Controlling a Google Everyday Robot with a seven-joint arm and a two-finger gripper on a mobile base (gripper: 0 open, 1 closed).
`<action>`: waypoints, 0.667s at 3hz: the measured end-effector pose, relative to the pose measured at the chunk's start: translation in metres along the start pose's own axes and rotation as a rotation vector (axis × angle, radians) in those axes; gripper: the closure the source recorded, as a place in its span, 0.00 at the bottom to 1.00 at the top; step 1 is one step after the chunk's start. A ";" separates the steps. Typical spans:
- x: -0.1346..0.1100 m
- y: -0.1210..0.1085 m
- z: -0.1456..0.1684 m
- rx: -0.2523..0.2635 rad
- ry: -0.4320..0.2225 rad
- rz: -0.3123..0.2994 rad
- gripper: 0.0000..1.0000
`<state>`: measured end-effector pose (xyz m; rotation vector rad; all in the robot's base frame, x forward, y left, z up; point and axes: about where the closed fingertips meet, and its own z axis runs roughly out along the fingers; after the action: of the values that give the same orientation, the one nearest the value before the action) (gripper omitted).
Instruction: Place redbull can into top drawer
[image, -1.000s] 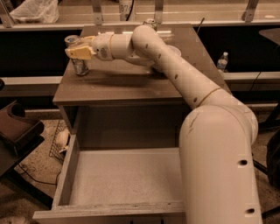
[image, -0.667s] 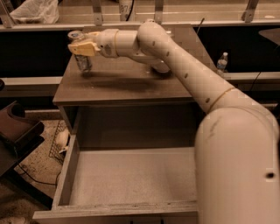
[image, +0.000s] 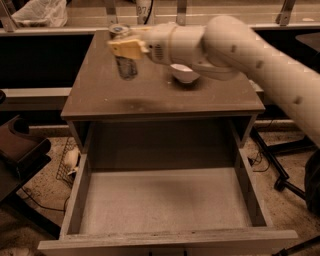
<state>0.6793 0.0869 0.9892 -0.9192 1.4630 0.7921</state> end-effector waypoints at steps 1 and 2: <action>0.006 0.026 -0.076 0.102 0.080 0.011 1.00; 0.053 0.060 -0.135 0.109 0.160 0.045 1.00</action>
Offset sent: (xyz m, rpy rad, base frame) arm -0.1877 -0.1953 -0.1038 -0.1986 0.1599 -0.1812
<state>0.5630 -0.0098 0.9470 -0.8849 1.6549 0.6769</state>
